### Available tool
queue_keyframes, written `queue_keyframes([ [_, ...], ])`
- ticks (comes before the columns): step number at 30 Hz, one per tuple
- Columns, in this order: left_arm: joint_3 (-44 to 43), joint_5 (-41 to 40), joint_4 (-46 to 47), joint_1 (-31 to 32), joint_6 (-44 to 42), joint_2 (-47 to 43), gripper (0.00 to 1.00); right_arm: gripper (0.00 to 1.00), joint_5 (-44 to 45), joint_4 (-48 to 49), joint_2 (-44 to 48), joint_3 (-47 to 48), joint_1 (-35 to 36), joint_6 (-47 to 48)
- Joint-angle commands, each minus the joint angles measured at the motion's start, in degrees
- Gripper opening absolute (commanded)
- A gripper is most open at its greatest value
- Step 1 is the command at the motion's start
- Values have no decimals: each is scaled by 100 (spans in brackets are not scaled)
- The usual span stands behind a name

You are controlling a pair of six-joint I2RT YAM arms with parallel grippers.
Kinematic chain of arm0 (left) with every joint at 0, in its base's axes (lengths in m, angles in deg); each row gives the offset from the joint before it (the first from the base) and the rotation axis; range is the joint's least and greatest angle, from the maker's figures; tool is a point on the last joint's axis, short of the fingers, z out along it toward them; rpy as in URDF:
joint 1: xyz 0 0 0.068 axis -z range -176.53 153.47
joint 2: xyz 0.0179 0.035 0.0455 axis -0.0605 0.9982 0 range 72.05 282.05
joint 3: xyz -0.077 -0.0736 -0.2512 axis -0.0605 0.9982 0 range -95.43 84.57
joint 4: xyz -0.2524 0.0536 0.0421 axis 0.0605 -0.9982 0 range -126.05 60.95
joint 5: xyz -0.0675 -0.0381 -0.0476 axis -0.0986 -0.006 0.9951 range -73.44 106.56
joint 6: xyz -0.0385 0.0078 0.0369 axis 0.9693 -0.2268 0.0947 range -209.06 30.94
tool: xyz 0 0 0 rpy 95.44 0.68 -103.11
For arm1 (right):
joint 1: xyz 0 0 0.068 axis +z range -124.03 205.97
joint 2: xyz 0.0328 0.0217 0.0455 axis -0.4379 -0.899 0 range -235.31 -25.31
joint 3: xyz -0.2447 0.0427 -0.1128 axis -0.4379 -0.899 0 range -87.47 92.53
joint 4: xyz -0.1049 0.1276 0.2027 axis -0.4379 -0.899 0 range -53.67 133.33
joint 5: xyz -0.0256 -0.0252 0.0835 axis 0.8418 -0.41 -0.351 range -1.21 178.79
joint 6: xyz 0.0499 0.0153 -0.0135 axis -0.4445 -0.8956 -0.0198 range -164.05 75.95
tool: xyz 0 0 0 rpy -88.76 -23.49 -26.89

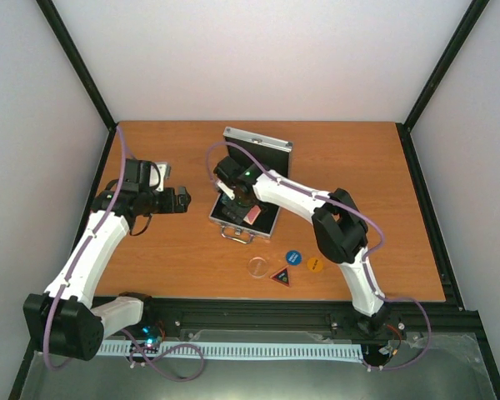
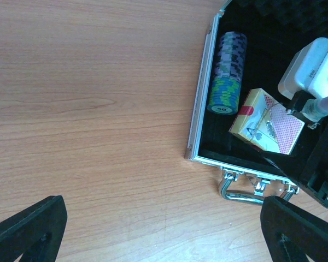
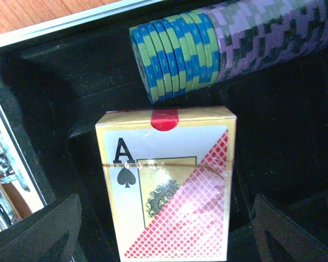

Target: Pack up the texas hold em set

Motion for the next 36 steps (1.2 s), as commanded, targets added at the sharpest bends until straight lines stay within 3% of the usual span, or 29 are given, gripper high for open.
queue_keyframes([
  [1, -47, 10, 7, -30, 20, 42, 100, 87, -131, 103, -178, -38, -2, 3],
  [10, -80, 22, -30, -27, 3, 71, 100, 86, 275, 304, -240, -217, -2, -58],
  [15, -112, 18, -46, -30, -10, 89, 100, 81, 277, 341, -262, -257, -2, -62],
  [22, -117, 19, -42, -28, 2, 112, 100, 66, 391, 370, -81, -402, -2, 19],
  [27, -142, 28, -17, -32, 3, 130, 100, 42, 353, 333, 0, -374, -2, 81],
  [36, -202, 44, -12, -29, -6, 139, 100, 41, 371, 331, 252, -361, -2, 455],
])
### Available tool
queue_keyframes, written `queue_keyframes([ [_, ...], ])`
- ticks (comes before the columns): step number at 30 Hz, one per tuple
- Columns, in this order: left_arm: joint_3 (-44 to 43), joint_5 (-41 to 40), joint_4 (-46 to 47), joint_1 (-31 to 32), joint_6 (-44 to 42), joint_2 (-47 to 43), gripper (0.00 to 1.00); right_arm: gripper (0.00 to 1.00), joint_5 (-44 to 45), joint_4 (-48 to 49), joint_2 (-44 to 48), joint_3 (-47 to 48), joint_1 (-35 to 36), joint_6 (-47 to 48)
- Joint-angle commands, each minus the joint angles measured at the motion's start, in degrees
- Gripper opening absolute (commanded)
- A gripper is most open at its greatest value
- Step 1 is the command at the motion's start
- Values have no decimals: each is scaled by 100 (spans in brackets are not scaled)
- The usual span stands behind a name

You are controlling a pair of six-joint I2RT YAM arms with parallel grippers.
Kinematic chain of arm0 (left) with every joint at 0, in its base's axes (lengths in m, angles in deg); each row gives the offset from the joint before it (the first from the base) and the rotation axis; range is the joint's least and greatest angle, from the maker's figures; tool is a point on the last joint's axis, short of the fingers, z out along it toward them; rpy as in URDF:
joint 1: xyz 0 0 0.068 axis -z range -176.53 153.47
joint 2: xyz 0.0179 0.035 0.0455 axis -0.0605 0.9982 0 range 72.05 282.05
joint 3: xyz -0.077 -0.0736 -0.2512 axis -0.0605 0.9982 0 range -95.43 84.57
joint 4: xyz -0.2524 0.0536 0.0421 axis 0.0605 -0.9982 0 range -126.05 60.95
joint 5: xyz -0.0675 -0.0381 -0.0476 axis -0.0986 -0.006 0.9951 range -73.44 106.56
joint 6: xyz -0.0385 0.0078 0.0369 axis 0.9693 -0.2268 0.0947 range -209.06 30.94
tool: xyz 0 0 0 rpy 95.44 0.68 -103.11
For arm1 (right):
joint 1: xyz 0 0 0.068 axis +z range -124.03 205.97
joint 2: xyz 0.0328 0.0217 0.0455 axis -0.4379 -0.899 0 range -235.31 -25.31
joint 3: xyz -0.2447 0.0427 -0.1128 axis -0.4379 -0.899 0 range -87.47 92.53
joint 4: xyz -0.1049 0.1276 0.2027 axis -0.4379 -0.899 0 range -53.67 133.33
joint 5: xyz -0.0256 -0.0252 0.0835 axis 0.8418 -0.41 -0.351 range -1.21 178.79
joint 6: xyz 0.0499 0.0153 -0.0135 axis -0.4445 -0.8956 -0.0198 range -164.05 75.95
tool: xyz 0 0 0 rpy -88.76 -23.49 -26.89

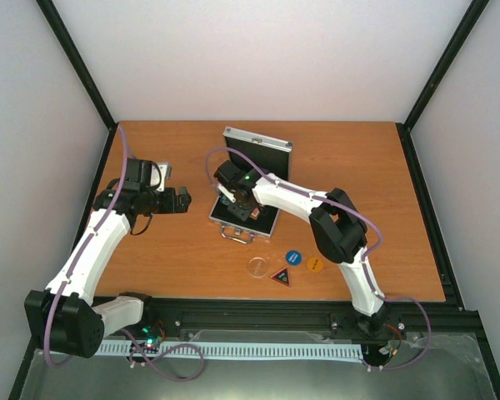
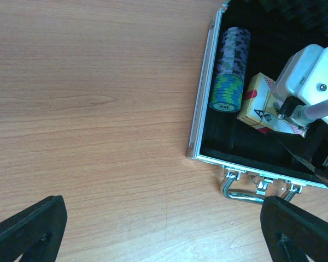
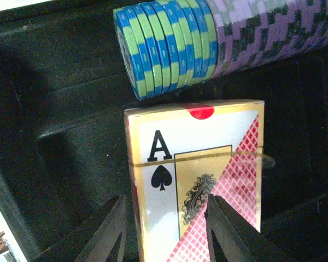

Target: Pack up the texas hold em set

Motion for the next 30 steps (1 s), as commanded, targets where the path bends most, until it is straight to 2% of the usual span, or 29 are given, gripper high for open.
queue_keyframes([
  [1, -213, 46, -10, -28, -7, 44, 100, 41, 41, -7, 351, -101, -8, 294],
  [10, -241, 65, -5, -28, -24, 78, 100, 42, -488, 12, 444, -286, -8, 394],
  [11, -233, 66, -17, -28, -23, 67, 100, 51, -378, 40, 466, -314, -8, 373],
  [12, -227, 63, -27, -30, -23, 69, 100, 70, -217, 96, 477, -335, -8, 349],
  [14, -216, 69, -40, -28, -31, 60, 100, 97, -87, 141, 455, -312, -17, 342],
  [15, -208, 69, -31, -28, -24, 64, 100, 100, -92, 144, 419, -262, -36, 331],
  [23, -242, 70, -30, -30, -32, 80, 100, 100, -169, 45, 23, 119, -130, 249],
  [30, -224, 63, -45, -28, -30, 95, 100, 95, -583, 52, -67, 142, -306, 211],
])
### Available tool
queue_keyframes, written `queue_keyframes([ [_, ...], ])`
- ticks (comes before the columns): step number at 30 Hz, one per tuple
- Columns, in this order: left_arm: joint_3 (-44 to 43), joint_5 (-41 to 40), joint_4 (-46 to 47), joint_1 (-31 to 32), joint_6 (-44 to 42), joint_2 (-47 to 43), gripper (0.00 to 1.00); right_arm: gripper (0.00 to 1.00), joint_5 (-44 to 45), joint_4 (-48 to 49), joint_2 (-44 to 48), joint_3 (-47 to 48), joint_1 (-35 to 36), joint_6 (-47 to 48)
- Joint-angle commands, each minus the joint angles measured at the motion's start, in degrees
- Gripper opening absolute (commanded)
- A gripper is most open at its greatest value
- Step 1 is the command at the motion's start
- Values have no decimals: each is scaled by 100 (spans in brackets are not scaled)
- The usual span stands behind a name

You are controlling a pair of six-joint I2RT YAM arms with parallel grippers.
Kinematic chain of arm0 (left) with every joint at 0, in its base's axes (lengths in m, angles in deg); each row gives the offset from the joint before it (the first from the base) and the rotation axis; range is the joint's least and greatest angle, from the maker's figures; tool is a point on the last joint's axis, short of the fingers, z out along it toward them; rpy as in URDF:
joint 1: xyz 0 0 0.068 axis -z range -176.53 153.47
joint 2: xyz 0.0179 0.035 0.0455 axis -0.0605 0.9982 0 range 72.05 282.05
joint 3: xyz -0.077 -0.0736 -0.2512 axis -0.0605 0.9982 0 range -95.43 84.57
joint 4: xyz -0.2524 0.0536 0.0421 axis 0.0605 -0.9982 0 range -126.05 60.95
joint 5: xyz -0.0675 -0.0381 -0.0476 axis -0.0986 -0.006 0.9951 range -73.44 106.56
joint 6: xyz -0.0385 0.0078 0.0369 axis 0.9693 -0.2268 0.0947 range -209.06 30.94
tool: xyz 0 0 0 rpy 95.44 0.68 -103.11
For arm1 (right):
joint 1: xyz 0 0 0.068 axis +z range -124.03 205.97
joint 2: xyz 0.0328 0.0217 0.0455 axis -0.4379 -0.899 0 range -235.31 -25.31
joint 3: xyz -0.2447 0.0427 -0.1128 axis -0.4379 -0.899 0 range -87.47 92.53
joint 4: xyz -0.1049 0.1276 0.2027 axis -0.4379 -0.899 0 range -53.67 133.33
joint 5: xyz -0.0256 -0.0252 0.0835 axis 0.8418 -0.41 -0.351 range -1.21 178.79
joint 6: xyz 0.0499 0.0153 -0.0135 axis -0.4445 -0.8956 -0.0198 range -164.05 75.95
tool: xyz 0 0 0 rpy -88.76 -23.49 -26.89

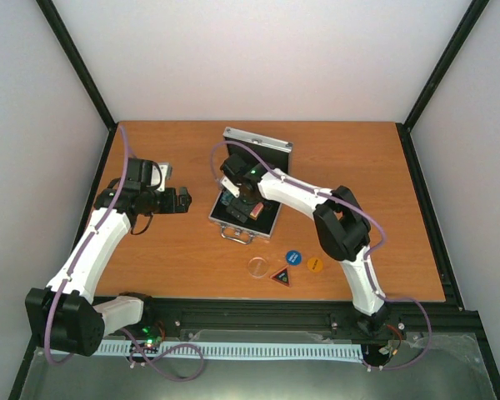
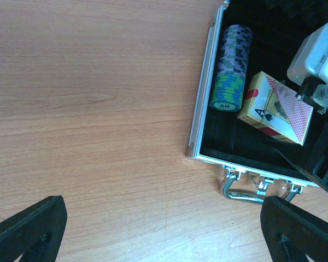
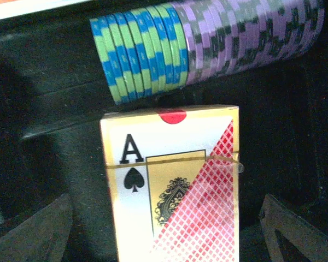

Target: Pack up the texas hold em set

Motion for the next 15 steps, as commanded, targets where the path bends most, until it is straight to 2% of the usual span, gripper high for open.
queue_keyframes([
  [1, -230, 44, -37, -30, -24, 36, 100, 95, -275, -19, -205, 128, -107, -56],
  [4, -256, 26, -55, -32, -36, 58, 100, 92, -433, -11, -260, 137, -132, -51],
  [7, -283, 14, -71, -33, -36, 71, 100, 84, -629, -36, -268, 169, -143, -56],
  [10, -296, 17, -82, -28, -42, 71, 100, 83, -781, -61, -262, 148, -144, -55],
  [13, -306, 14, -85, -34, -45, 71, 100, 73, -829, -86, -245, 149, -143, -50],
  [15, -299, 8, -74, -28, -41, 71, 100, 55, -837, -82, -219, 144, -144, -33],
])
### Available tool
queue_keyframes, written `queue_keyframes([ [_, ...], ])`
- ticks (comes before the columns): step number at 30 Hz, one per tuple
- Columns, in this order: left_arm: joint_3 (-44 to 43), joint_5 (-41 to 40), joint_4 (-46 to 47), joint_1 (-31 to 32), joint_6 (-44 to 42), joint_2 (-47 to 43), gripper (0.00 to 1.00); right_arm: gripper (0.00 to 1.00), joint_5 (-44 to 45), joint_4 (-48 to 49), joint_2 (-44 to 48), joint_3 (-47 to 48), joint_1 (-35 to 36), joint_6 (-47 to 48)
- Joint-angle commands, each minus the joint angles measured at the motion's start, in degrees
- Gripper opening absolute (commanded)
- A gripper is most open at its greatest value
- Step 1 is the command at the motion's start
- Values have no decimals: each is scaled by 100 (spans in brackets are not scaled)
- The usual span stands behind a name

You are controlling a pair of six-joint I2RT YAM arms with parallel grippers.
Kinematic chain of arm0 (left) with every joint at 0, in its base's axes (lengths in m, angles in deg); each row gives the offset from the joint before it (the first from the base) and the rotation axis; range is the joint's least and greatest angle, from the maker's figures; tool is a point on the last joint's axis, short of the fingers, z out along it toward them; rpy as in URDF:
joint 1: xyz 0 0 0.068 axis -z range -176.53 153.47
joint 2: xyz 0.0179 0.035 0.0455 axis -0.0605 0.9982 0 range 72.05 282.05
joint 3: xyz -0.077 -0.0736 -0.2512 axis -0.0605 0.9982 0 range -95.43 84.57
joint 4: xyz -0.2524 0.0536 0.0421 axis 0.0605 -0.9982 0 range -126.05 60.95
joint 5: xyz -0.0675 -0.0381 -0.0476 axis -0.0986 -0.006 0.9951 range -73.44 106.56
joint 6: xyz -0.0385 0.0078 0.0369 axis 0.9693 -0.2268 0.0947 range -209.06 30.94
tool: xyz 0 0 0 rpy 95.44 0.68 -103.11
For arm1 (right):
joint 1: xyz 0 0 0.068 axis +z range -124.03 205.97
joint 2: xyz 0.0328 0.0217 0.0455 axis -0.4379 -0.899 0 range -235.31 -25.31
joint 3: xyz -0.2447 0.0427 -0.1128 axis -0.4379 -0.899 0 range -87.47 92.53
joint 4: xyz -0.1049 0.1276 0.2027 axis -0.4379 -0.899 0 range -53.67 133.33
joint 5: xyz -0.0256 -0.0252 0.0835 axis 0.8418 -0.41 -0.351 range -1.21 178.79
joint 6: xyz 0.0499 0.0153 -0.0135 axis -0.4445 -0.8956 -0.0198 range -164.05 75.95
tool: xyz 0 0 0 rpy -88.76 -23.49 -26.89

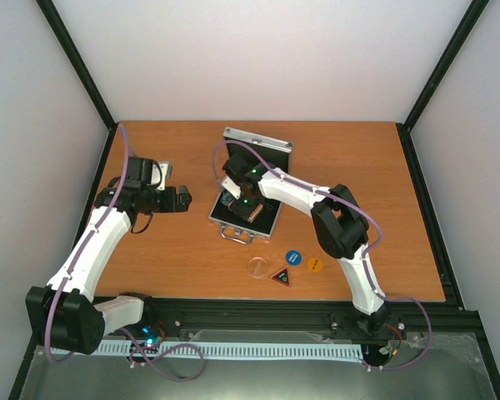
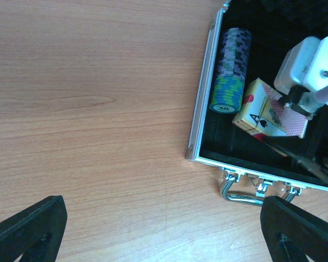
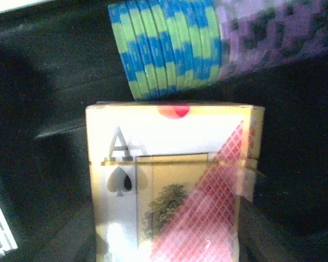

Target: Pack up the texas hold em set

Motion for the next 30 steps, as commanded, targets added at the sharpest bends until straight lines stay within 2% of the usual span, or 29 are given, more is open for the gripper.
queue_keyframes([
  [1, -238, 19, -58, -29, -41, 15, 100, 48, -211, -52, 0, 139, 3, 14],
  [6, -203, 24, -46, -28, -41, 15, 100, 37, -206, -83, 107, 98, -6, 87],
  [9, -199, 25, -29, -28, -52, 15, 100, 38, -192, -47, 236, -24, -10, 148],
  [10, -199, 28, -27, -28, -50, 15, 100, 40, -173, -25, 273, -77, -14, 161],
  [14, -197, 49, -12, -28, -42, 23, 100, 65, -185, -51, 304, -44, -31, 186],
  [20, -176, 38, -36, -32, -41, 2, 100, 84, -487, -115, 223, 46, -105, 164],
  [22, -182, 38, -43, -32, -39, -11, 100, 98, -517, -132, 182, 74, -125, 132],
  [30, -227, 13, -73, -32, -24, -7, 100, 100, -729, -248, 205, 199, -268, -99],
])
